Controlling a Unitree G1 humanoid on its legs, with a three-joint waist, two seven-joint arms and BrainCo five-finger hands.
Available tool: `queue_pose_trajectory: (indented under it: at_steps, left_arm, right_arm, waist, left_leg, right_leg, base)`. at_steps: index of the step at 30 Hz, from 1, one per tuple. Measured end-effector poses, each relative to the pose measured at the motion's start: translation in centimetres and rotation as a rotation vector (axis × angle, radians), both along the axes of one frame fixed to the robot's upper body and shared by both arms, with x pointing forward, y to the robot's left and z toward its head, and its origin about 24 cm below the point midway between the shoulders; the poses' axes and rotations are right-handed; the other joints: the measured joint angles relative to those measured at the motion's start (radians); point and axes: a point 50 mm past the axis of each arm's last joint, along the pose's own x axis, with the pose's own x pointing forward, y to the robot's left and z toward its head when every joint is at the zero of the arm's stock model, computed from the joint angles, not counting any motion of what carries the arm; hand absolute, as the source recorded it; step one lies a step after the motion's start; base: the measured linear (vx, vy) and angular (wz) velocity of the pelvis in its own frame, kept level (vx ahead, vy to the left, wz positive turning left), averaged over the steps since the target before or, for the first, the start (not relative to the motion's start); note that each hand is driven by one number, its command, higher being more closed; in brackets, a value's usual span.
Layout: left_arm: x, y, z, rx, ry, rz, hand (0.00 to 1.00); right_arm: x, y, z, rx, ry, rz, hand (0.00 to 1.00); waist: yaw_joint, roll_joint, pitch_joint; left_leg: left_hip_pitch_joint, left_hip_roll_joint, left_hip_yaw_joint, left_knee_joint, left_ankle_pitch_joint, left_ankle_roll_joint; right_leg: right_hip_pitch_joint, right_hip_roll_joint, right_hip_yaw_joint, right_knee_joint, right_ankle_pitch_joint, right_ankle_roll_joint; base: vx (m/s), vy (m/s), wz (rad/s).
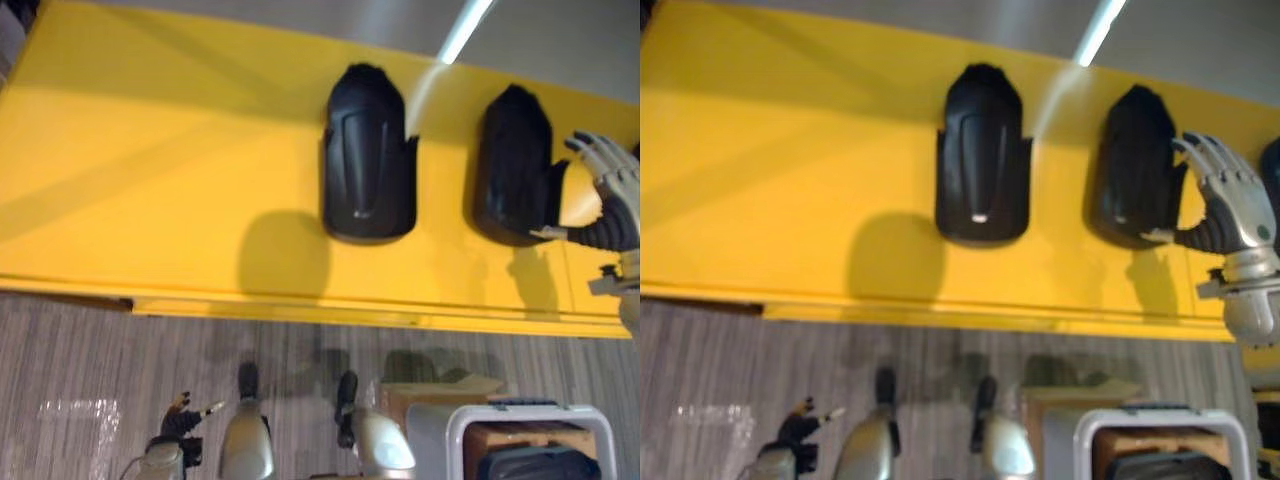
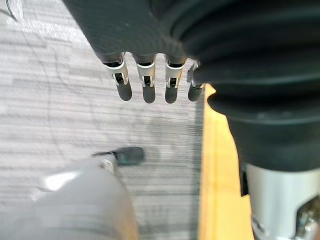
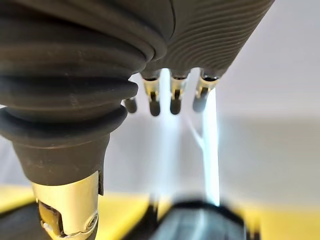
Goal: Walk over and take plastic housings, then place them on the shelf
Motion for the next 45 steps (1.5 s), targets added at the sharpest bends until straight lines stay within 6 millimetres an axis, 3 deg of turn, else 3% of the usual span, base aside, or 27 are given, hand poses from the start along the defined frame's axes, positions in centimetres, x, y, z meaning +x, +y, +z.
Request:
queue_pose_trajectory:
  at_steps: [2, 7, 11, 14, 15, 16, 18, 21, 26, 31, 45]
  left_arm:
    - [-1.4, -0.6, -0.8, -0.024, 0.048, 0.02, 0.0]
    - [-2.4, -1.4, -1.5, -0.048, 0.09, 0.029, 0.0]
    - [-3.5, -2.6, -2.3, -0.084, 0.143, 0.032, 0.0]
    - [-5.0, -3.3, -2.7, -0.105, 0.19, 0.042, 0.0]
    - [-5.5, -3.5, -2.9, -0.104, 0.222, 0.027, 0.0]
    - [-5.6, -3.5, -2.9, -0.102, 0.226, 0.024, 0.0]
    - [-6.0, -3.6, -3.1, -0.102, 0.246, 0.015, 0.0]
    - [-6.0, -3.7, -3.1, -0.102, 0.249, 0.013, 0.0]
    - [-5.0, -4.1, -3.1, -0.102, 0.234, -0.007, 0.0]
    - [-4.6, -4.2, -3.1, -0.099, 0.219, -0.006, 0.0]
    - [-3.8, -4.7, -3.0, -0.105, 0.179, -0.015, 0.0]
  right_arm:
    - [-0.1, 0.1, -0.5, -0.001, 0.021, 0.01, 0.0]
    - [-0.3, 0.4, -1.9, 0.048, 0.06, 0.03, 0.0]
    - [-0.2, -0.1, -2.6, 0.171, 0.106, 0.002, 0.0]
    - [0.2, -0.1, -4.4, 0.419, 0.205, 0.012, 0.0]
    - [0.7, 0.8, -6.8, 0.669, 0.279, 0.063, 0.0]
    - [0.7, 1.0, -7.2, 0.71, 0.291, 0.073, 0.0]
    - [1.2, 3.4, -10.5, 0.996, 0.36, 0.156, 0.0]
    - [1.6, 6.6, -12.9, 1.156, 0.415, 0.242, 0.0]
    - [2.3, 11.3, -14.7, 1.296, 0.467, 0.355, 0.0]
    - [3.2, 13.7, -15.1, 1.378, 0.427, 0.367, 0.0]
    - [4.1, 14.7, -14.1, 1.455, 0.225, 0.245, 0.0]
  waist:
    - [-0.011, -0.001, -0.047]
    - [-0.01, 0.006, -0.059]
    - [-0.011, 0.062, -0.09]
    - [-0.008, 0.086, -0.118]
    - [-0.002, 0.085, -0.119]
    - [-0.001, 0.085, -0.119]
    - [0.012, 0.09, -0.118]
    - [0.02, 0.091, -0.113]
    - [0.041, 0.113, -0.078]
    - [0.042, 0.122, -0.049]
    - [0.045, 0.149, -0.009]
  left_leg:
    - [0.029, 0.001, 0.007, -0.016, 0.0, -0.001]
    - [0.054, -0.009, 0.03, -0.036, 0.0, 0.001]
    - [0.076, -0.02, 0.032, -0.085, 0.027, 0.0]
    - [0.078, -0.021, 0.029, -0.085, 0.031, 0.001]
    - [0.083, -0.019, 0.028, -0.085, 0.034, -0.001]
    - [0.083, -0.019, 0.028, -0.085, 0.034, -0.001]
    - [0.091, -0.018, 0.028, -0.085, 0.035, -0.001]
    - [0.089, -0.019, 0.025, -0.085, 0.036, 0.001]
    - [0.089, -0.036, 0.013, -0.084, 0.036, 0.012]
    - [0.091, -0.044, -0.004, -0.083, 0.035, 0.015]
    - [0.094, -0.045, -0.003, -0.08, 0.033, 0.018]
  right_leg:
    - [0.021, 0.001, 0.0, -0.005, 0.0, 0.0]
    - [0.031, -0.007, 0.001, -0.02, -0.016, 0.021]
    - [0.033, -0.012, -0.003, -0.017, -0.03, 0.02]
    - [0.035, -0.011, -0.004, -0.013, -0.034, 0.027]
    - [0.037, -0.011, -0.004, -0.013, -0.03, 0.024]
    - [0.037, -0.011, -0.004, -0.014, -0.029, 0.024]
    - [0.05, -0.009, -0.005, -0.025, -0.021, 0.028]
    - [0.054, -0.007, -0.008, -0.035, -0.016, 0.029]
    - [0.073, -0.021, -0.029, -0.049, -0.004, 0.039]
    - [0.093, -0.026, -0.043, -0.062, -0.002, 0.042]
    - [0.098, -0.028, -0.046, -0.064, -0.003, 0.043]
  base:
    - [0.07, 0.0, -0.06]
    - [-0.07, 0.001, -0.16]
    - [-0.12, -0.002, 0.01]
    - [-0.03, 0.0, 0.02]
    - [0.0, 0.0, 0.0]
    - [-0.03, 0.01, -0.01]
    - [0.0, 0.0, 0.0]
    - [0.01, -0.007, 0.03]
    - [0.03, 0.019, 0.08]
    - [0.05, 0.008, 0.11]
    - [0.0, 0.0, 0.0]
